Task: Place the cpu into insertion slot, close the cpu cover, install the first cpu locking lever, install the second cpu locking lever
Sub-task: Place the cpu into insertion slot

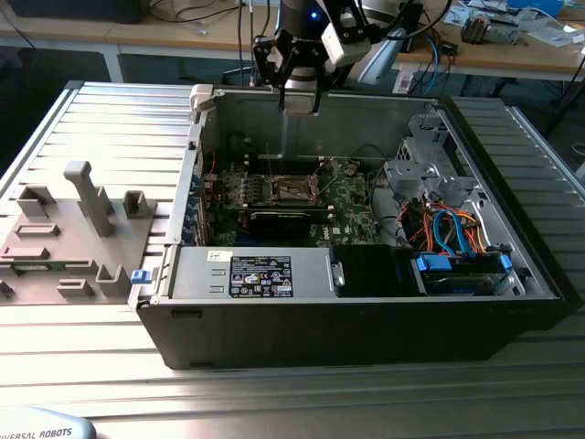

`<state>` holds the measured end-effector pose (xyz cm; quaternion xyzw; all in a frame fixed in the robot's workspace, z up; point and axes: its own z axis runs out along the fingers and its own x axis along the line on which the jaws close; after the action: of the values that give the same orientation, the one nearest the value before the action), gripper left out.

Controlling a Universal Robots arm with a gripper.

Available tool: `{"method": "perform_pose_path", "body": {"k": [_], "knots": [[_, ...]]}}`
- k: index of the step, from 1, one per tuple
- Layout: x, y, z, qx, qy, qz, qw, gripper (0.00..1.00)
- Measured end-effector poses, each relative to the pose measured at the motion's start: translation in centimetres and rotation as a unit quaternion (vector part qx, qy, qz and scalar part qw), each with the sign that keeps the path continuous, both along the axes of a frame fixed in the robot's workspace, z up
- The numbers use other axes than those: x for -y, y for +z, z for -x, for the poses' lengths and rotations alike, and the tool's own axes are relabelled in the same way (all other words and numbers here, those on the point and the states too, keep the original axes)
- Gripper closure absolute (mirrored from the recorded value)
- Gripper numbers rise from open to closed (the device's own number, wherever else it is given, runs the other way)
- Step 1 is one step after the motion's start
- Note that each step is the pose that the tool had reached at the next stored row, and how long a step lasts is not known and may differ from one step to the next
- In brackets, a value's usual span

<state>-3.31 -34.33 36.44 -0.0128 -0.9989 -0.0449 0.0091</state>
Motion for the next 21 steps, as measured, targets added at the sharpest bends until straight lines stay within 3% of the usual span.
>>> {"method": "perform_pose_path", "body": {"k": [15,17,21], "knots": [[0.0,-0.16,0.18,0.0,0.0,0.0,1.0,0.46],[0.0,-0.7,0.19,0.0,0.0,0.0,1.0,0.46],[0.0,-0.77,0.19,0.0,0.0,-0.0001,1.0,0.46]]}}
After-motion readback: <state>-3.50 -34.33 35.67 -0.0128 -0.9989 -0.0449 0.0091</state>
